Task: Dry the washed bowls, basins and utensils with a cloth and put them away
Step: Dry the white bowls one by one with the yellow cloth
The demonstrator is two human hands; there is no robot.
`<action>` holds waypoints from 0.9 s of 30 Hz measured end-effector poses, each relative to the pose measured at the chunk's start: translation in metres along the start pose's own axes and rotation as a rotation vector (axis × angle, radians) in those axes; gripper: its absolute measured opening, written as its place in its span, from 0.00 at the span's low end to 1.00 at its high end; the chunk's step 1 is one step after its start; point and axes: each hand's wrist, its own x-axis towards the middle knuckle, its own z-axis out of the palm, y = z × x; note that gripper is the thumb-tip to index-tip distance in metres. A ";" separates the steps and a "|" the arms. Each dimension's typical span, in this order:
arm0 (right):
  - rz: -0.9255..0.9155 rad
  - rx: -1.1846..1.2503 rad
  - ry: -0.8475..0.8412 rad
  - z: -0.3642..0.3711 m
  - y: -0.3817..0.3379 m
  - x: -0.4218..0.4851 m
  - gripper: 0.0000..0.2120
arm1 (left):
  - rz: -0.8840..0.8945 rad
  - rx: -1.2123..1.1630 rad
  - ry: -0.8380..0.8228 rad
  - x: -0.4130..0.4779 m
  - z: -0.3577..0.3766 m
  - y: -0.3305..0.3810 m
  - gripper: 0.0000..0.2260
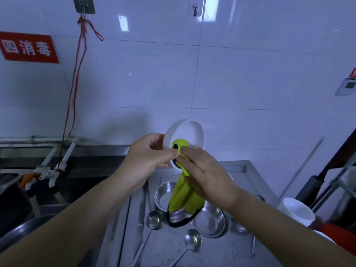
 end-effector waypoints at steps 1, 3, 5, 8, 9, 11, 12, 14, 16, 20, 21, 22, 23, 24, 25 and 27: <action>-0.056 -0.071 -0.009 -0.003 0.011 -0.001 0.17 | -0.009 0.007 -0.020 0.000 -0.002 0.001 0.16; -0.094 -0.149 -0.006 -0.003 0.024 -0.003 0.16 | -0.003 0.014 -0.046 0.001 -0.004 0.003 0.17; -0.020 -0.116 0.052 0.001 0.018 -0.001 0.17 | 0.005 -0.015 -0.017 0.001 0.001 0.004 0.16; 0.138 0.048 0.166 0.008 -0.011 0.010 0.23 | 0.012 -0.066 0.033 0.001 0.016 0.002 0.16; 0.183 0.104 0.212 0.009 -0.020 0.014 0.23 | 0.013 -0.075 0.039 0.001 0.019 0.001 0.15; 0.220 0.173 0.268 0.009 -0.028 0.017 0.21 | 0.020 -0.080 0.031 0.002 0.022 0.002 0.15; 0.190 0.177 0.261 0.008 -0.025 0.015 0.21 | 0.022 -0.069 0.020 0.002 0.020 0.003 0.15; 0.070 0.106 0.206 0.008 -0.008 0.005 0.18 | 0.006 -0.017 -0.023 0.003 0.013 0.008 0.15; -0.065 -0.043 0.162 0.005 0.012 -0.005 0.14 | -0.014 0.078 -0.101 0.006 0.003 0.015 0.18; -0.022 -0.102 0.195 0.000 0.022 -0.006 0.12 | 0.015 0.043 -0.114 0.005 0.005 0.016 0.16; 0.098 -0.069 0.231 0.000 0.017 -0.002 0.12 | 0.047 0.003 -0.114 0.002 0.011 0.014 0.15; 0.197 -0.038 0.263 0.000 0.011 0.000 0.12 | 0.081 -0.015 -0.122 -0.002 0.018 0.010 0.17; 0.249 -0.030 0.314 0.002 0.004 0.003 0.13 | 0.116 -0.016 -0.126 -0.006 0.023 0.006 0.19; 0.264 -0.009 0.363 0.004 -0.004 0.004 0.14 | 0.154 -0.013 -0.116 -0.009 0.028 0.004 0.22; 0.267 0.018 0.402 0.006 -0.011 0.005 0.16 | 0.191 -0.004 -0.097 -0.010 0.030 0.003 0.23; 0.293 0.083 0.438 0.008 -0.022 0.007 0.19 | 0.252 0.034 -0.063 -0.012 0.033 0.007 0.20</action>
